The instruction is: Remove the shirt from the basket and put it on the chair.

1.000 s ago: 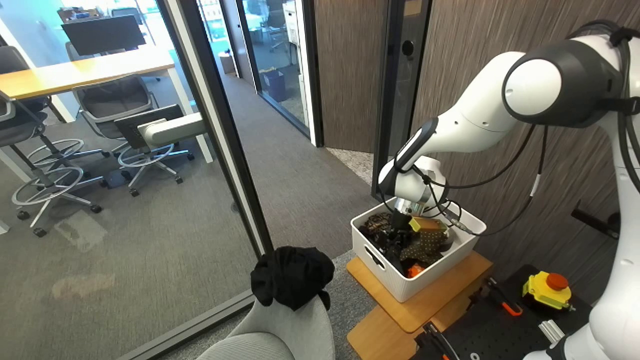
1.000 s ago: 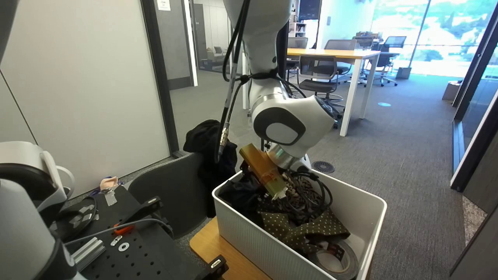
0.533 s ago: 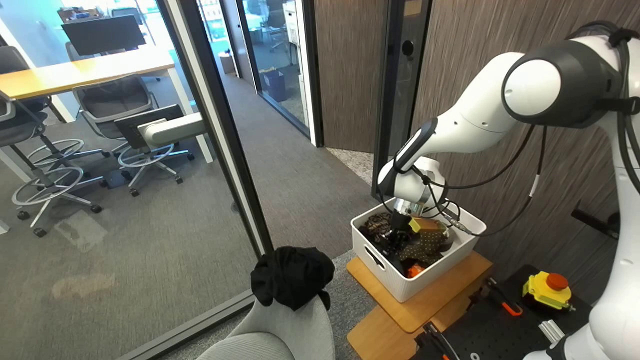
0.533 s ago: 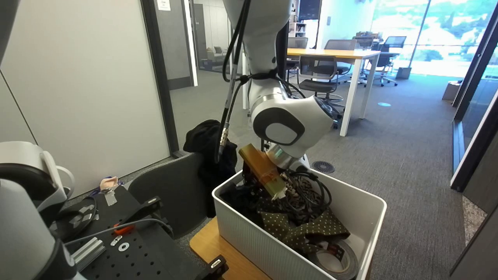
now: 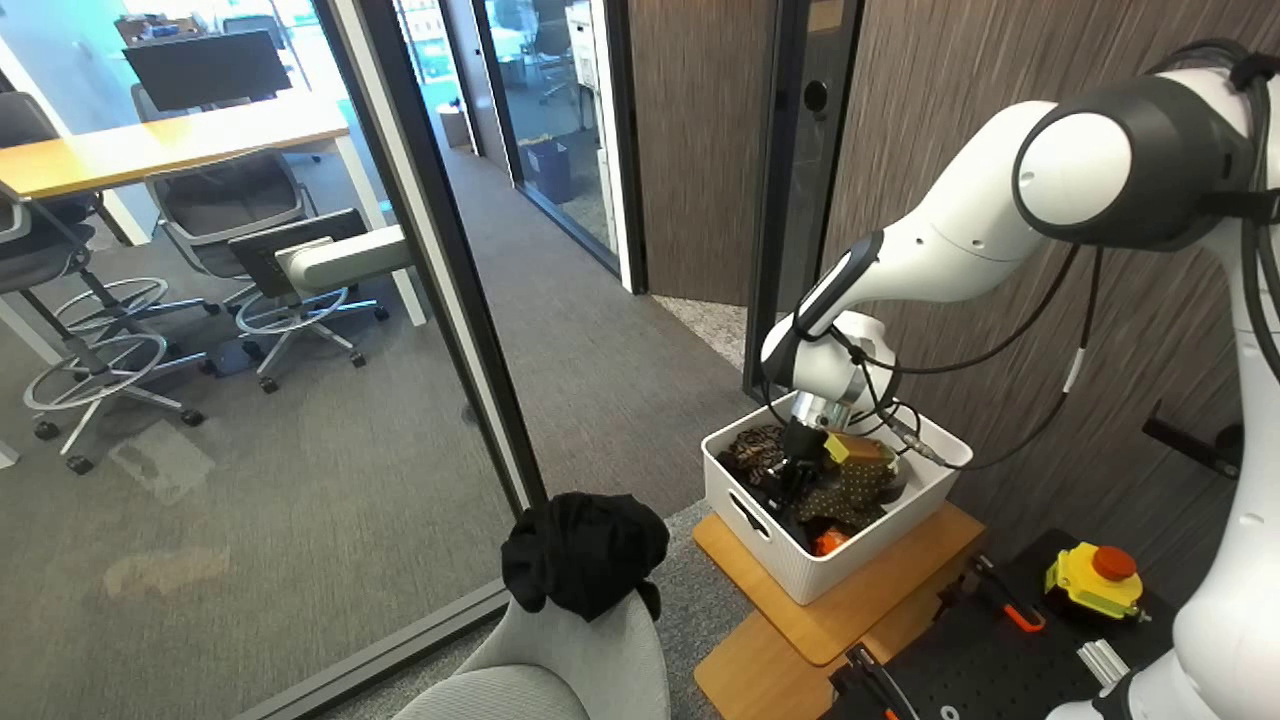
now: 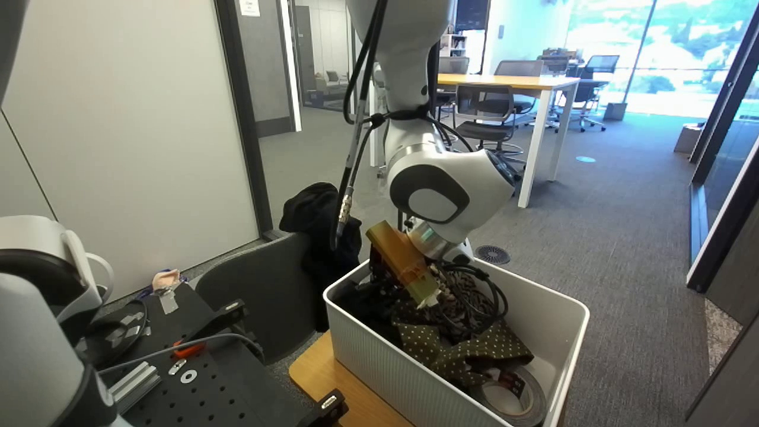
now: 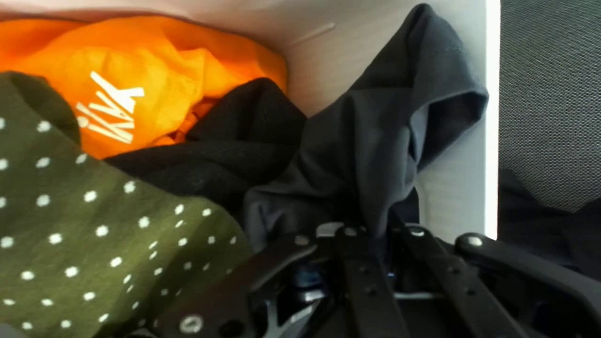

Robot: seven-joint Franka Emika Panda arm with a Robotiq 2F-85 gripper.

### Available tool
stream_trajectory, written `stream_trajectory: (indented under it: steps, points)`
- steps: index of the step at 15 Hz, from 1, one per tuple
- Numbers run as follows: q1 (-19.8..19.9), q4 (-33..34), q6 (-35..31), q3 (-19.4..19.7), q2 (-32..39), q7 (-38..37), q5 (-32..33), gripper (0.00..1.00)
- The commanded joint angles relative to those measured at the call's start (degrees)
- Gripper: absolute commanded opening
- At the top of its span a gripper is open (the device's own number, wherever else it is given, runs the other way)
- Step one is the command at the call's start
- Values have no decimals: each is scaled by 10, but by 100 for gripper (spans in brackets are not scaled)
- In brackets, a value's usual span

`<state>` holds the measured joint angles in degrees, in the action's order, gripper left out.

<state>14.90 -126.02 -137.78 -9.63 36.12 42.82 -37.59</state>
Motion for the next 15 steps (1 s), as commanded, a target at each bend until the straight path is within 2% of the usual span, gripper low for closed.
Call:
stream_trajectory:
  steps: [1, 4, 8, 11, 15]
  points:
    - [23, -15, 34, -20, -30, 42, -26, 11]
    - [24, -39, 67, -25, -70, 64, -47, 9]
    - [14, -81, 139, -25, -152, 132, -97, 8]
    - [-16, -119, 207, -12, -232, 175, -122, 7]
    - [-71, -134, 274, 2, -314, 178, -121, 8]
